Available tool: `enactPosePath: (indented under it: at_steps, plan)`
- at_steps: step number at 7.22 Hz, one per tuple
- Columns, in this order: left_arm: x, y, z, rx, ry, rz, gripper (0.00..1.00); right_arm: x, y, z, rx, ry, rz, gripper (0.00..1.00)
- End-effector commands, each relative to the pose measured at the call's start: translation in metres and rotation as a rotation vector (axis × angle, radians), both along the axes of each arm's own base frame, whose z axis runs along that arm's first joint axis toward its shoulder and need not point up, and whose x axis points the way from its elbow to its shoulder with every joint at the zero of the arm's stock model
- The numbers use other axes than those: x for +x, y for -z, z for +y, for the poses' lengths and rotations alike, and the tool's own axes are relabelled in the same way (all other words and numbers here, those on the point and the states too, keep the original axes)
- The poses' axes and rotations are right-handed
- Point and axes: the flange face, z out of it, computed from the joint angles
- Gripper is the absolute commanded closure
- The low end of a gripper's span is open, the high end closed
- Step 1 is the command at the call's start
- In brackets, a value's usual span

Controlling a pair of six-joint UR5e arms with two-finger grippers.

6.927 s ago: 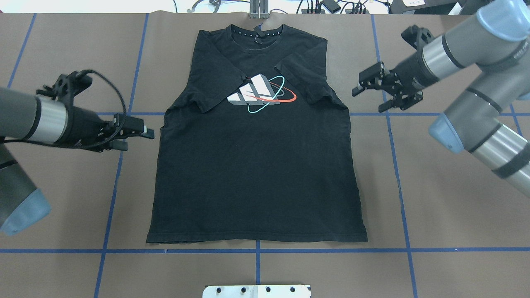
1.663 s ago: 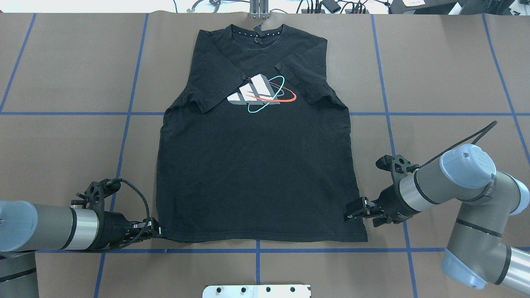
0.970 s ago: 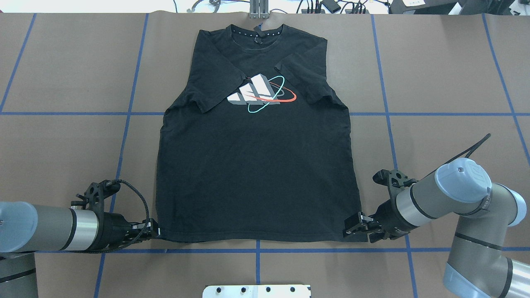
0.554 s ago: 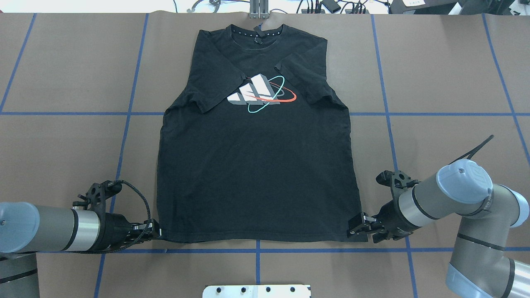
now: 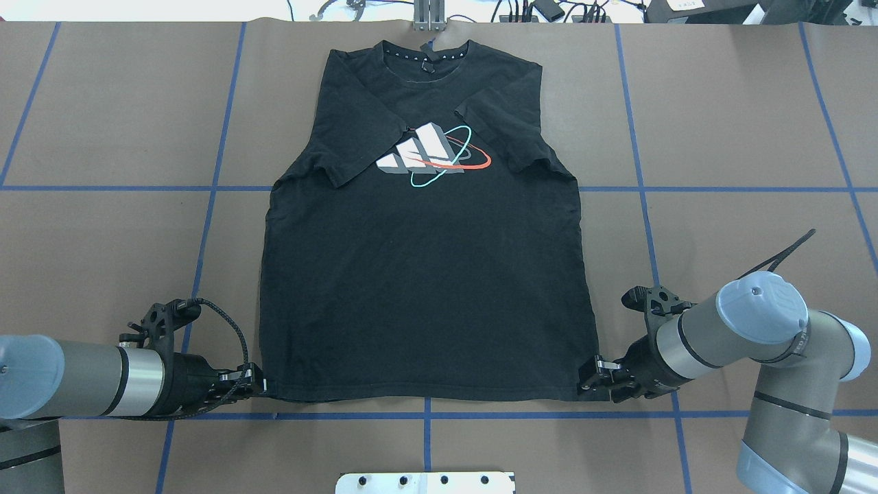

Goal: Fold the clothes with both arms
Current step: 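Close both grippers on the hem corners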

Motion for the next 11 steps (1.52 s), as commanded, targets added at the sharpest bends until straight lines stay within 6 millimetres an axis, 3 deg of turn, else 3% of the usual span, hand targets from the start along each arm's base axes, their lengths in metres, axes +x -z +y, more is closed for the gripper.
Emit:
enactPosePath:
  at_steps: [1, 3, 7, 9, 10, 11]
  plan:
    - [0.0003, -0.001, 0.0005, -0.001, -0.001, -0.002, 1.0, 0.0046, 0.0009, -0.0058, -0.003, -0.009, -0.003, 0.47]
    - [0.0003, -0.0003, -0.0002, 0.0, 0.0, -0.001, 1.0, 0.0038, -0.0016, -0.0043, -0.001, -0.011, 0.003, 0.67]
    - [-0.0003, -0.0003, 0.0, -0.002, 0.001, -0.001, 1.0, 0.0046, -0.0005, -0.0035, -0.002, -0.007, -0.001, 0.54]
    - [-0.0003, -0.0003, 0.0, -0.002, 0.001, -0.001, 1.0, 0.0053, -0.0036, -0.0015, -0.005, -0.004, 0.005, 0.55]
    - [0.0, 0.0004, -0.0001, -0.001, 0.001, 0.001, 1.0, 0.0053, -0.0038, -0.0015, -0.005, -0.004, 0.006, 0.63]
    - [0.0003, 0.0012, -0.0003, 0.001, 0.0, 0.002, 1.0, 0.0053, -0.0036, -0.0015, -0.005, -0.004, 0.005, 0.9]
